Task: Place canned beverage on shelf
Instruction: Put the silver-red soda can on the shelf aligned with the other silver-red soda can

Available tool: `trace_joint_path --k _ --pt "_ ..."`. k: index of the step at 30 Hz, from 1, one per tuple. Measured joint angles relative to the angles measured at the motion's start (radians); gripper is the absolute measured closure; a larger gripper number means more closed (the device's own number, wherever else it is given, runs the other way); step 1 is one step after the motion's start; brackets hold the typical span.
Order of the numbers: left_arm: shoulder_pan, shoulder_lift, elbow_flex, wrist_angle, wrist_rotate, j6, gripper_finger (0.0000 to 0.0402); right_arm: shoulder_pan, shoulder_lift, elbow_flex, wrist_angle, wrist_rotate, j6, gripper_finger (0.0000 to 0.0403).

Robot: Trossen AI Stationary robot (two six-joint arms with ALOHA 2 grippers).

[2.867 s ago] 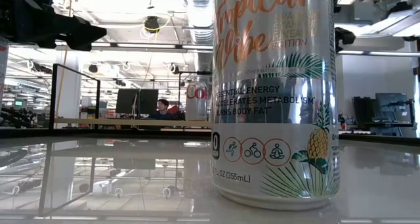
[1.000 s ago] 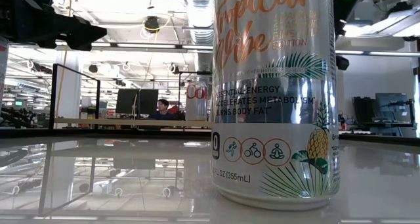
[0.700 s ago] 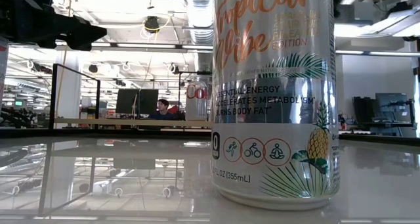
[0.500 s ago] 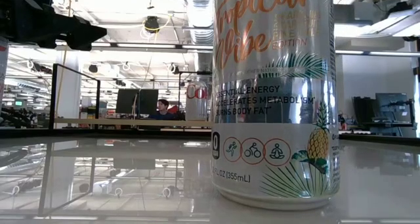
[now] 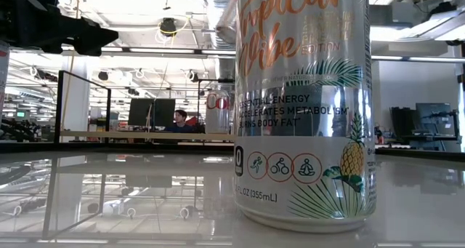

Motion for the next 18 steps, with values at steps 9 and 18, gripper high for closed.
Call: trace_joint_path --k 9,18 --pt "0.000 0.004 0.000 0.002 -0.007 0.000 0.0101 -0.120 0.210 0.095 0.100 -0.218 -0.128 0.0076" --pt "0.000 0.008 0.000 0.001 -0.009 -0.008 0.0101 -0.227 0.464 0.424 -0.087 -0.381 -0.231 0.0076"
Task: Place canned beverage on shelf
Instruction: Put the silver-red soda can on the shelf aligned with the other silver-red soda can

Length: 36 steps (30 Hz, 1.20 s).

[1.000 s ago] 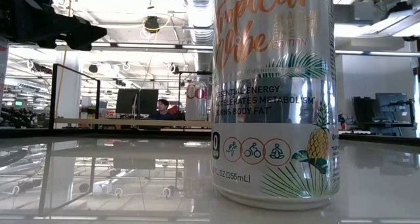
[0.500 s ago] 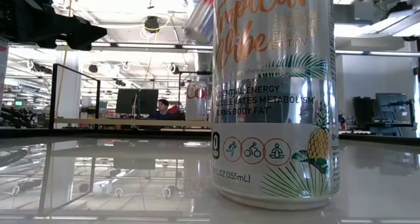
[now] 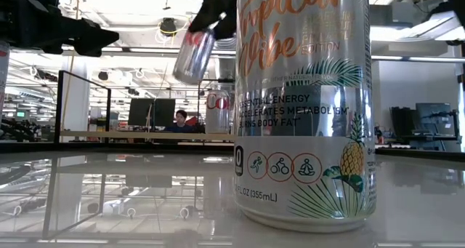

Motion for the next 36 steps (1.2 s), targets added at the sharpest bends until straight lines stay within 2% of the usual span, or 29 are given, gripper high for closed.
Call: trace_joint_path --k 4,9,24,36 --pt "0.000 0.000 0.000 0.000 0.000 -0.001 0.0101 -0.030 0.103 0.126 -0.115 -0.016 -0.016 0.0076" --pt "0.000 0.000 0.000 0.000 0.000 -0.002 0.0101 -0.052 0.182 0.191 -0.162 -0.019 -0.035 0.0076" --pt "0.000 0.000 0.000 -0.002 0.001 -0.006 0.0101 -0.077 0.198 0.194 -0.264 -0.016 -0.001 0.0074" --pt "0.000 0.000 0.000 -0.002 0.001 -0.006 0.0101 -0.084 0.198 0.148 -0.215 0.013 0.000 0.0072"
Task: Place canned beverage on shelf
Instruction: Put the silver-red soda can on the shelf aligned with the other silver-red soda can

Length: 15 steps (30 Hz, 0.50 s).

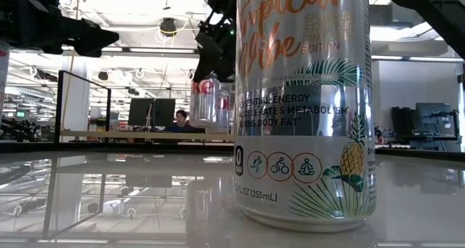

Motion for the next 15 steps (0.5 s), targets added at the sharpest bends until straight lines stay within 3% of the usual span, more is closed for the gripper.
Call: trace_joint_path --k 15 --pt "0.000 0.000 0.000 0.000 0.000 0.000 0.0101 0.001 -0.003 0.002 -0.036 0.000 0.000 0.0037"
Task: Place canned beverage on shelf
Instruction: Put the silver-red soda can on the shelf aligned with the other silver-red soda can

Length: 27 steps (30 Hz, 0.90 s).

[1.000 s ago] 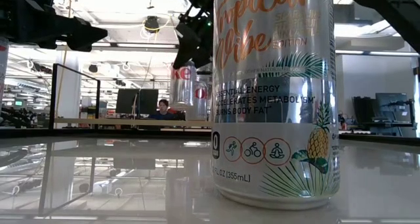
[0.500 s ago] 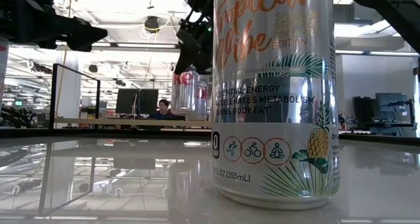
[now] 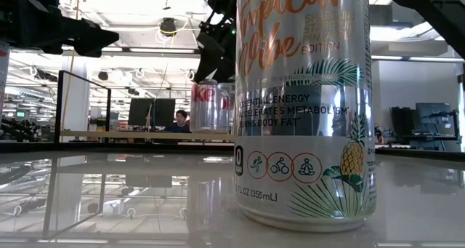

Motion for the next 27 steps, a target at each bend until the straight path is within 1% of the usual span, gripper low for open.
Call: trace_joint_path --k 8,14,17,20,22,25,27 --pt "0.000 0.000 0.000 0.000 0.000 0.000 0.0101 0.009 -0.003 0.006 0.008 0.002 0.000 0.0036" --pt "0.000 0.000 0.000 0.001 0.000 0.000 0.0101 0.045 -0.008 0.097 -0.014 0.002 0.000 0.0039" --pt "0.000 0.000 0.000 0.001 0.000 0.000 0.0101 0.078 -0.010 0.116 -0.001 0.004 0.007 0.0056" --pt "0.000 0.000 0.000 0.001 0.000 0.000 0.0101 0.125 -0.009 0.116 0.005 0.035 0.028 0.0097" --pt "0.000 0.000 0.000 0.001 0.000 0.000 0.0101 0.160 0.001 0.116 0.010 0.099 0.029 0.0139" --pt "0.000 0.000 0.000 0.001 0.000 0.000 0.0101 0.193 0.023 0.116 0.002 0.167 0.034 0.0226" --pt "0.000 0.000 0.000 0.000 0.000 0.000 0.0101 0.202 0.044 0.115 0.001 0.186 0.034 0.0302"
